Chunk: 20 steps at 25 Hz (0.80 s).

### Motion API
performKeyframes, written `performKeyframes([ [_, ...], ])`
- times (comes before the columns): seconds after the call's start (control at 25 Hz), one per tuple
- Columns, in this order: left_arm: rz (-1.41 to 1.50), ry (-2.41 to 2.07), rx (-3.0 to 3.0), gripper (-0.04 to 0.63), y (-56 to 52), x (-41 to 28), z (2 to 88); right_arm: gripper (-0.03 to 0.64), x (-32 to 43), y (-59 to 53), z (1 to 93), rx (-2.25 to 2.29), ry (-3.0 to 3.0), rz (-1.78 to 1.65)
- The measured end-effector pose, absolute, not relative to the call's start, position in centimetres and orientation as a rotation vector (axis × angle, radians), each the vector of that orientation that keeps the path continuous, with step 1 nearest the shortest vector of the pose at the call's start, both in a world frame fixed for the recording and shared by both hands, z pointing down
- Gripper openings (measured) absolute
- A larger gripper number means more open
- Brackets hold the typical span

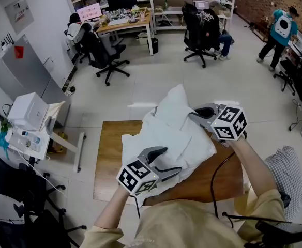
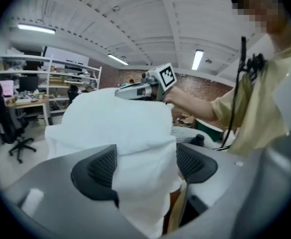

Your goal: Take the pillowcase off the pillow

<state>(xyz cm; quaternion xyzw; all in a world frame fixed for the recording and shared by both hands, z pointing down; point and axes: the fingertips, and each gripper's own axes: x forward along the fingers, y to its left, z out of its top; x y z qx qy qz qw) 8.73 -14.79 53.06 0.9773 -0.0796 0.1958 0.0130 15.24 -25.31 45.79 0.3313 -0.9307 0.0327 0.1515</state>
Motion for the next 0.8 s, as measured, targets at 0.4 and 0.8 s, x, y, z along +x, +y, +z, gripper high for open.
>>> performKeyframes([
  [0.4,0.692,-0.591,3.031,0.033,-16.1,6.5,62.4,0.012,17.4,-26.5,44.6,1.068,-2.851,0.402],
  [0.8,0.695,-0.447,2.924,0.089,-18.1,2.9,69.1,0.013,16.0,-26.3,44.6,0.989,-2.872,0.378],
])
